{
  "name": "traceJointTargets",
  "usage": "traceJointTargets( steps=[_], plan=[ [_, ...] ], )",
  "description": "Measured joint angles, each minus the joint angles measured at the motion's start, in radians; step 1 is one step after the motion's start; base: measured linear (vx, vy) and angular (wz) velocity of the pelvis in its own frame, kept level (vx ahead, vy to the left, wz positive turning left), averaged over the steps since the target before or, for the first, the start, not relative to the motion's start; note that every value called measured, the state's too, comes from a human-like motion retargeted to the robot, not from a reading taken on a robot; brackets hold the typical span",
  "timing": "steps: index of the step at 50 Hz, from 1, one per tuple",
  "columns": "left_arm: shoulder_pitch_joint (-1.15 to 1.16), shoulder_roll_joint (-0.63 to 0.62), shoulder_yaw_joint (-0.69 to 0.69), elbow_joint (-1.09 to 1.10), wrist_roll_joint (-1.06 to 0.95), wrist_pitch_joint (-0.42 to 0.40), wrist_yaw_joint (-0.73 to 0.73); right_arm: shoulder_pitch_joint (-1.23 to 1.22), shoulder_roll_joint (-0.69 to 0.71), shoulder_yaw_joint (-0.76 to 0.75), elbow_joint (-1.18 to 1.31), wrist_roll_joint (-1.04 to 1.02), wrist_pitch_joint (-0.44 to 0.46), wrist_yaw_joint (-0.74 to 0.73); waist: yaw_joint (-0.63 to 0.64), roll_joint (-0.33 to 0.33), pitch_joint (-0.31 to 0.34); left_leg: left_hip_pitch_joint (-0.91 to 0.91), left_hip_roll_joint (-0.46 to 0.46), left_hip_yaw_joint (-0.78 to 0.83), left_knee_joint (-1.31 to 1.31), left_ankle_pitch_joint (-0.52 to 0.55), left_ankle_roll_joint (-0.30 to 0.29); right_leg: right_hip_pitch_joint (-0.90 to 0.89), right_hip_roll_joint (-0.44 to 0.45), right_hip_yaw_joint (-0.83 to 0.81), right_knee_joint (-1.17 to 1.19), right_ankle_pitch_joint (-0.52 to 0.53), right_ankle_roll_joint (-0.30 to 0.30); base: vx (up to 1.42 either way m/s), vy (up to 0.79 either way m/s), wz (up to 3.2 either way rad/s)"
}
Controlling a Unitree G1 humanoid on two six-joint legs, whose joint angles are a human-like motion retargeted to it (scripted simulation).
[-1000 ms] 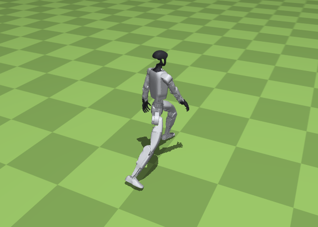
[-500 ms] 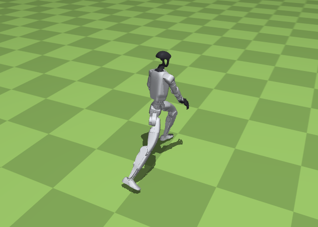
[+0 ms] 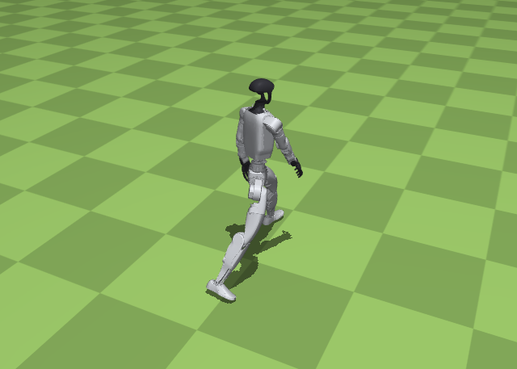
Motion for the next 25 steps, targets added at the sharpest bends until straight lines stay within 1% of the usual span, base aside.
traceJointTargets(
  steps=[2,4,8,12,20,25],
  plan=[
    [0.024,-0.017,-0.006,0.036,0.004,-0.002,-0.003,0.009,-0.006,-0.006,-0.004,-0.001,-0.002,-0.019,0.004,-0.007,-0.008,-0.011,-0.006,0.004,0.029,-0.018,-0.004,0.002,-0.016,-0.005,-0.003,0.004,0.004,0.02,0.03,0.02],
    [0.042,-0.033,-0.007,0.074,0.003,-0.003,-0.004,0.019,-0.012,-0.018,-0.012,0.013,-0.005,-0.037,0.006,-0.026,-0.014,-0.039,-0.024,0.004,0.079,-0.033,-0.005,-0.005,-0.050,-0.009,-0.004,0.012,0.011,0.03,0.12,0.06],
    [0.070,-0.058,0.002,0.135,-0.021,-0.004,-0.003,0.047,-0.020,-0.063,-0.040,0.086,-0.011,-0.066,0.011,-0.074,-0.023,-0.131,-0.056,-0.010,0.237,-0.065,-0.005,-0.040,-0.146,-0.005,0.011,0.028,0.029,0.05,0.22,0.00],
    [0.093,-0.074,0.018,0.150,-0.069,-0.007,0.008,0.084,-0.026,-0.116,-0.067,0.176,-0.012,-0.088,0.020,-0.107,-0.022,-0.245,-0.052,-0.044,0.473,-0.149,-0.005,-0.082,-0.244,0.025,0.045,0.040,0.044,0.10,0.32,-0.15],
    [0.091,-0.064,0.011,0.078,-0.151,-0.011,0.035,0.133,-0.035,-0.131,-0.074,0.247,0.017,-0.133,0.043,-0.101,0.002,-0.428,0.027,-0.106,0.931,-0.358,-0.005,-0.150,-0.390,0.129,0.098,0.078,0.051,0.12,0.42,-0.28],
    [0.000,0.001,-0.023,0.019,-0.174,-0.022,0.085,0.147,-0.038,-0.120,-0.115,0.266,0.022,-0.187,0.051,-0.091,0.044,-0.498,0.062,-0.133,1.099,-0.439,-0.005,-0.196,-0.435,0.189,0.126,0.078,0.034,0.05,0.35,-0.19]
  ],
)
